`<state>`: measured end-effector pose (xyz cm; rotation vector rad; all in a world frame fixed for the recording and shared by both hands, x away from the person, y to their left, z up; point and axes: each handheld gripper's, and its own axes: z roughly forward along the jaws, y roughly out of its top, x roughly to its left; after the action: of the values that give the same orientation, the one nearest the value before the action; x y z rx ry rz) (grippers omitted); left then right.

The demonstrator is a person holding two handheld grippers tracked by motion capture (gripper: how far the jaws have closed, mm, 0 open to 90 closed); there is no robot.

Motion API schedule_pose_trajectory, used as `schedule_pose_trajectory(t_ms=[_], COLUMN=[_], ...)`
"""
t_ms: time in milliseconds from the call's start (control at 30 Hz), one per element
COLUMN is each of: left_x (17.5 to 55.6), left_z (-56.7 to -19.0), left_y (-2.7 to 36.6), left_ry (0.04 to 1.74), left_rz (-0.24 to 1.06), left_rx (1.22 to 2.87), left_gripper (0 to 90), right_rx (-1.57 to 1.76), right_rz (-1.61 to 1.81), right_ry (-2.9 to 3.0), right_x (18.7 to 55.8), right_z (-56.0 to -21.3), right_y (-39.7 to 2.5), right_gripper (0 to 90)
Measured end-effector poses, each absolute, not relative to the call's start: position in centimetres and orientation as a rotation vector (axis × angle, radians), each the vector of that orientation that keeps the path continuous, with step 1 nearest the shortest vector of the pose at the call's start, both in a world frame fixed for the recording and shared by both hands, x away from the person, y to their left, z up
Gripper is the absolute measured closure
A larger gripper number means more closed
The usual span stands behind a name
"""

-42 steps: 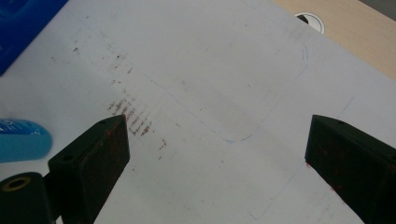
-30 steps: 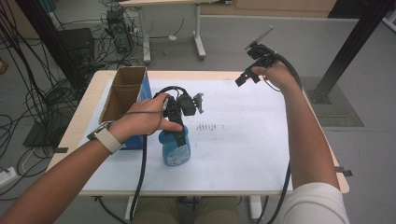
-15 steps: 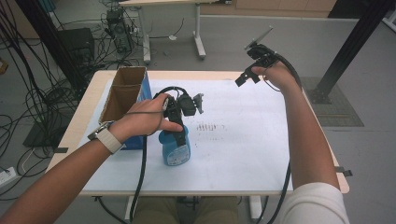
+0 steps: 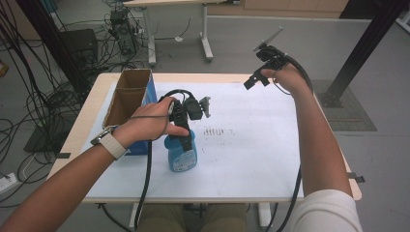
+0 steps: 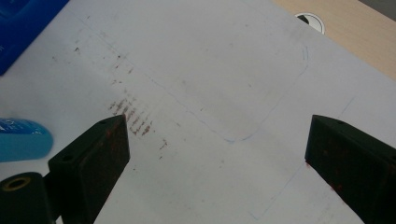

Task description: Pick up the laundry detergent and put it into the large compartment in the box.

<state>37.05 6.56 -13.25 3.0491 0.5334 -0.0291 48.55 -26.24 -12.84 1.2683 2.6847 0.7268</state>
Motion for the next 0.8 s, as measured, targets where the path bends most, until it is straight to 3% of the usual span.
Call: schedule_pose_trajectory(t_ms=[800], left_x=[36.98], left_z=[-13.26], left_y=[6.83], left_ry=[0.543], left_rz=[-0.037], left_rx=[3.045], left_gripper=[10.1], right_rx=[1.264], right_rz=[0.739], right_ry=[2.679], right_x=[48.28], right_z=[-12.69], right_y=[-26.25], right_gripper=[6.4])
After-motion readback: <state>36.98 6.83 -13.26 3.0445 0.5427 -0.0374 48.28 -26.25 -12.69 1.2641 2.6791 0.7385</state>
